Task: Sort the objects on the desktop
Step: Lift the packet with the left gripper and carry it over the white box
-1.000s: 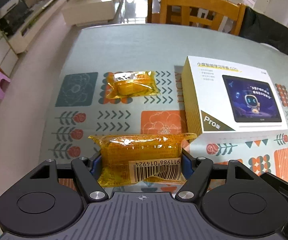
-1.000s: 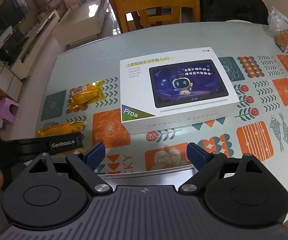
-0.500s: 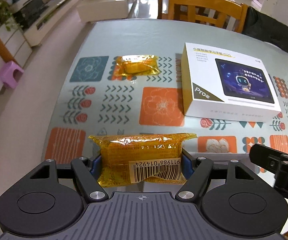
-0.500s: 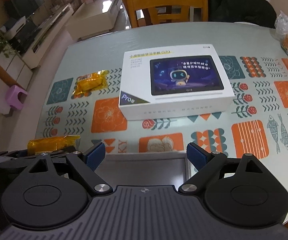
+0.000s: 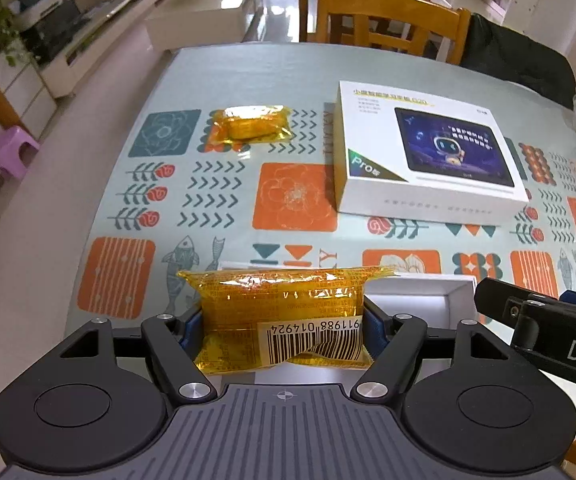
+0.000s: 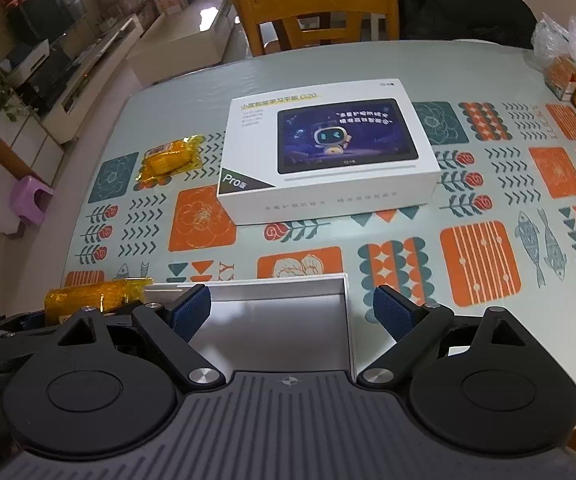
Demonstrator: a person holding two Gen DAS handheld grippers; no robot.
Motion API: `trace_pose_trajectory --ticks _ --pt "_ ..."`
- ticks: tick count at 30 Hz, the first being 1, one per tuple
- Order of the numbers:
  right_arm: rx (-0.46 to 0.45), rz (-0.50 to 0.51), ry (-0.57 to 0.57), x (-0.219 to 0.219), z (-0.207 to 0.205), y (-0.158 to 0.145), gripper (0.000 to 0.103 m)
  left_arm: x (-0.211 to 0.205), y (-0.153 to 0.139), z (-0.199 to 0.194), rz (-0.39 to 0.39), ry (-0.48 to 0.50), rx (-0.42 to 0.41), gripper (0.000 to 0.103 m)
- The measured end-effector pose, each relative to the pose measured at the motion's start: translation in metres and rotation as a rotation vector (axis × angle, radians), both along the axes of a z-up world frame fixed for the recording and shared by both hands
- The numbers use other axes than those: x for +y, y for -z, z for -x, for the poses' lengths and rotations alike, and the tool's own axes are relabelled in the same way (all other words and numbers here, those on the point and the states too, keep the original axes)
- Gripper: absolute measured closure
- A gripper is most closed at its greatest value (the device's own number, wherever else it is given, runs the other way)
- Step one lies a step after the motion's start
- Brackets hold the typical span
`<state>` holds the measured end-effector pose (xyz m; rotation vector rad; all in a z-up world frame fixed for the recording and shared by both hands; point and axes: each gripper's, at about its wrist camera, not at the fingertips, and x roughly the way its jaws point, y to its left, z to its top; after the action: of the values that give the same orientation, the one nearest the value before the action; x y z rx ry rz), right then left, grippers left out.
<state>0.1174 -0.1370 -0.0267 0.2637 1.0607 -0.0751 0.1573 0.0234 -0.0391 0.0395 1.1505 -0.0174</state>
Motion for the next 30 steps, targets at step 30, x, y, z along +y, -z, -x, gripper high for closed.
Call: trace_pose_trajectory --ticks 30 --pt "0.158 0.045 0.096 0.015 0.058 0.025 0.000 -0.019 0.072 0.053 0.033 0.110 0.188 0.031"
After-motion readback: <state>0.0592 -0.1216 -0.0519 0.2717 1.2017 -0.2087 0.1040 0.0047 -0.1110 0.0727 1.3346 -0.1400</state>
